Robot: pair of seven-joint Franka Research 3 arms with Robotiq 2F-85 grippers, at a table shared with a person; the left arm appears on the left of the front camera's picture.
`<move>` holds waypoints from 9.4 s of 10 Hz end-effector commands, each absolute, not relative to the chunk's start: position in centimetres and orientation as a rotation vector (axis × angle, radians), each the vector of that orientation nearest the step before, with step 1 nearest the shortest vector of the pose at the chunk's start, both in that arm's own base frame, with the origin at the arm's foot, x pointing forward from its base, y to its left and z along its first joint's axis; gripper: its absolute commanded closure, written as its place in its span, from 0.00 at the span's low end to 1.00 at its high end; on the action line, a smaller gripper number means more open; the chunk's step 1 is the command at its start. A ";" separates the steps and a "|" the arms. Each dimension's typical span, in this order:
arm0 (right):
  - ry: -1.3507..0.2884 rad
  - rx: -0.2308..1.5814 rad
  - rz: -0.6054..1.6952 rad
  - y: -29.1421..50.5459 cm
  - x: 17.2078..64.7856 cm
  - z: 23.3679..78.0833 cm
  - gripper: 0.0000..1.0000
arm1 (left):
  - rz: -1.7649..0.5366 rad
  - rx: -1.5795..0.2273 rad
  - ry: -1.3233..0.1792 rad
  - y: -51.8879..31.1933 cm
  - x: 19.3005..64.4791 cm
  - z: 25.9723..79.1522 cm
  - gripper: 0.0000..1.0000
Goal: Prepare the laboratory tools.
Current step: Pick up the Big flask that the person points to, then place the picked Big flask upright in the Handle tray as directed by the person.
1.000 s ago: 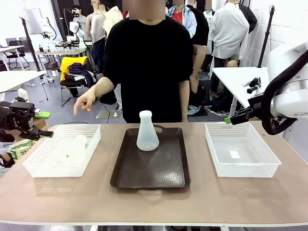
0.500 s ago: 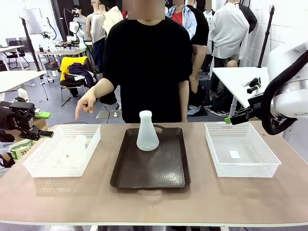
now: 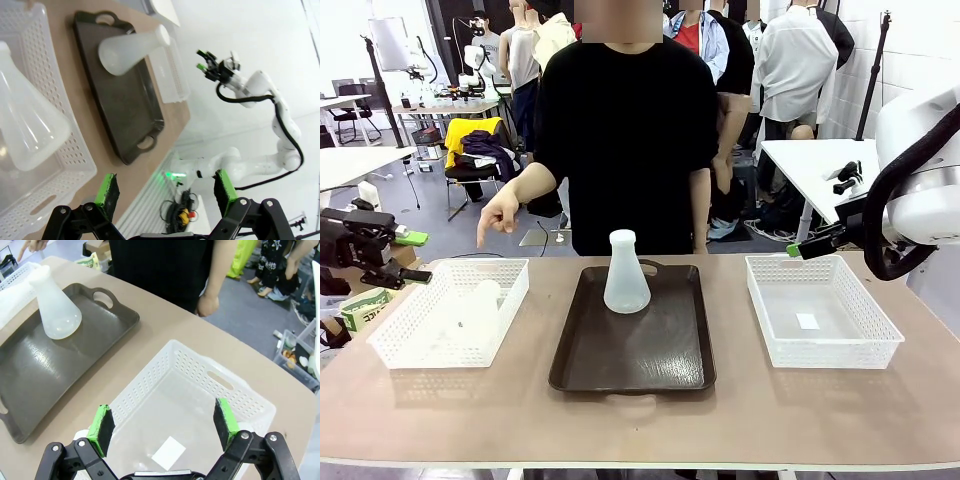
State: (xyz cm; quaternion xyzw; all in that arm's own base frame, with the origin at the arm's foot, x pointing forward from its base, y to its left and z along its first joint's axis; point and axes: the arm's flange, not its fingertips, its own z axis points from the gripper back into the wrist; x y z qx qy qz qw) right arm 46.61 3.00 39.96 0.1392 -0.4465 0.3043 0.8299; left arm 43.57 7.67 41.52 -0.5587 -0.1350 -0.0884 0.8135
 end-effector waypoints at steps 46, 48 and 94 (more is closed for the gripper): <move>-0.944 0.296 0.645 3.0 46.5 39.8 0.00 | 0.110 -0.014 -0.004 -4.9 63.1 33.1 1.00; -0.944 0.296 0.645 3.0 46.5 39.8 0.00 | 0.114 0.003 -0.013 -5.0 63.1 33.2 1.00; -0.944 0.296 0.645 3.0 46.5 39.8 0.00 | -0.066 -0.246 -0.277 -1.9 55.5 46.1 1.00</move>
